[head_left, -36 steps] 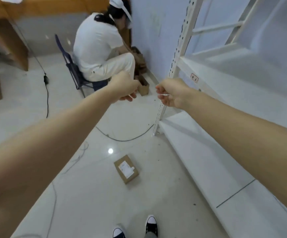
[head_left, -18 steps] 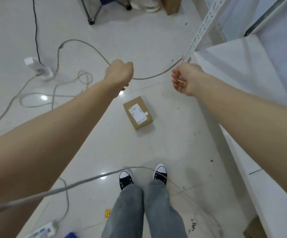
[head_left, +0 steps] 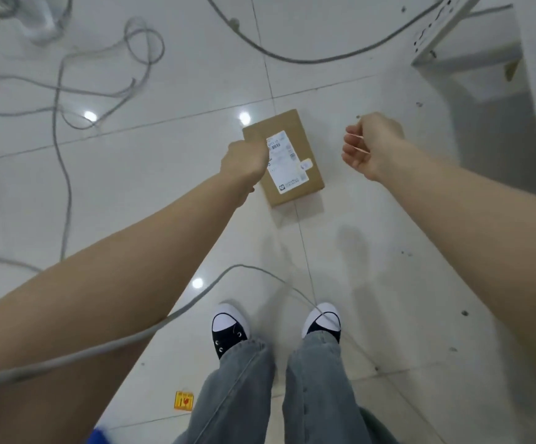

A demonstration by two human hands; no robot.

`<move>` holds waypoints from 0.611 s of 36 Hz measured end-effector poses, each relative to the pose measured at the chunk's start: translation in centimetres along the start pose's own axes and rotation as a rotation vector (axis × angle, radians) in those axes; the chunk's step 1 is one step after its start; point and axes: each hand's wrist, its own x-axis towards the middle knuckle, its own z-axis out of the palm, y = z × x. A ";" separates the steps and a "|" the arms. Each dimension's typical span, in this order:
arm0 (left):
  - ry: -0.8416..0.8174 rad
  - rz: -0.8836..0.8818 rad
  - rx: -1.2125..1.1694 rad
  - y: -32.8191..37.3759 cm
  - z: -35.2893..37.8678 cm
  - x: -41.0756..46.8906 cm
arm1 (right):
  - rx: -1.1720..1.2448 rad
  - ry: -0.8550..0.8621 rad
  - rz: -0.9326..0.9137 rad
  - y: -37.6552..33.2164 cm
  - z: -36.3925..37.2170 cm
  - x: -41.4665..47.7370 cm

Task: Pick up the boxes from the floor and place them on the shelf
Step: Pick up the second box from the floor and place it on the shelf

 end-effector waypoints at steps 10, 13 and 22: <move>-0.045 -0.119 -0.072 -5.5 5.5 9.2 | -0.135 0.013 0.025 5.5 2.8 10.2; -0.047 -0.130 -0.092 -6.4 6.6 10.8 | -0.181 0.008 0.034 6.8 3.3 11.5; -0.037 -0.126 -0.141 -7.1 8.7 13.0 | -0.297 -0.078 0.006 8.0 4.5 12.2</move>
